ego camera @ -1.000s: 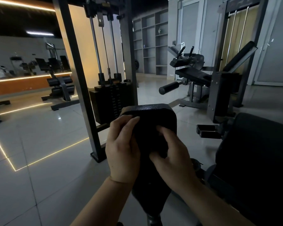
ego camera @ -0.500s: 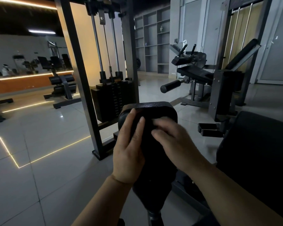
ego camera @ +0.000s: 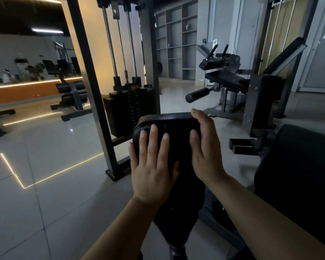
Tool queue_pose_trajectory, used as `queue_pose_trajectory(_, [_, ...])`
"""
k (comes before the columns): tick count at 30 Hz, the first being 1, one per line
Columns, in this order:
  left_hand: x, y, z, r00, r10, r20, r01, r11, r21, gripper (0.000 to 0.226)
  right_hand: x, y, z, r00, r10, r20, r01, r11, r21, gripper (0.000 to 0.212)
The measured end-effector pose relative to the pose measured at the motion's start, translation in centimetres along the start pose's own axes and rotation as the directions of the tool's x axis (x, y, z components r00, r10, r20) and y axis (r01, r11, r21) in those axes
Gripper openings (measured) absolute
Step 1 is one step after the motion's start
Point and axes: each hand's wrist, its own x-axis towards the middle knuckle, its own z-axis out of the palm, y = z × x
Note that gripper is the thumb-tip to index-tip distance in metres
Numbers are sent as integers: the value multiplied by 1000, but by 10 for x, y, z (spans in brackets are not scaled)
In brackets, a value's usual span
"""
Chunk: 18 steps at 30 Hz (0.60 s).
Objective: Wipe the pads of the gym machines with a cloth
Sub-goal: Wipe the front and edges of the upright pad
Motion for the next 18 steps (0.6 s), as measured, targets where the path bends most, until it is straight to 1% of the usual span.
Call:
queue_pose_trajectory(3, [33, 9, -5, 992, -107, -59, 105, 994, -44, 67, 2, -1, -1, 999, 53, 2, -53, 988, 143, 33])
queue_pose_trajectory(4, [38, 11, -5, 989, -128, -74, 125, 991, -42, 69, 2, -2, -2, 996, 84, 13, -85, 978, 191, 32])
queue_pose_trajectory(5, [36, 13, -3, 989, -118, -87, 115, 993, -35, 70, 2, -3, -3, 994, 111, 24, -114, 965, 234, 31])
queue_pose_trajectory(6, [26, 12, 2, 993, -75, -94, 72, 997, -28, 69, 2, -2, -4, 992, 126, 31, -130, 956, 262, 31])
queue_pose_trajectory(8, [-15, 11, 16, 996, 61, -59, -62, 998, -19, 66, 1, 1, -4, 993, 117, 33, -121, 959, 255, 32])
queue_pose_trajectory(10, [-73, 7, 31, 984, 175, 23, -175, 985, -2, 61, 1, 4, -2, 997, 80, 23, -83, 973, 215, 31])
queue_pose_trajectory(12, [-119, -1, 41, 959, 250, 132, -253, 967, 8, 58, 0, 7, 1, 999, 45, -8, -42, 983, 178, 31])
queue_pose_trajectory(13, [-132, -4, 42, 945, 281, 170, -288, 958, 16, 58, 0, 8, 3, 999, 29, -22, -25, 987, 160, 33])
queue_pose_trajectory(15, [-140, -9, 42, 925, 326, 195, -337, 941, 24, 64, 1, 10, 5, 1000, 9, -30, -5, 990, 142, 36])
queue_pose_trajectory(17, [-135, -11, 38, 920, 340, 197, -349, 937, 12, 75, 1, 11, 4, 999, 2, -37, 3, 992, 130, 37])
queue_pose_trajectory(18, [-129, -12, 35, 921, 338, 192, -346, 938, 8, 74, 1, 12, 4, 999, -5, -45, 11, 992, 125, 37])
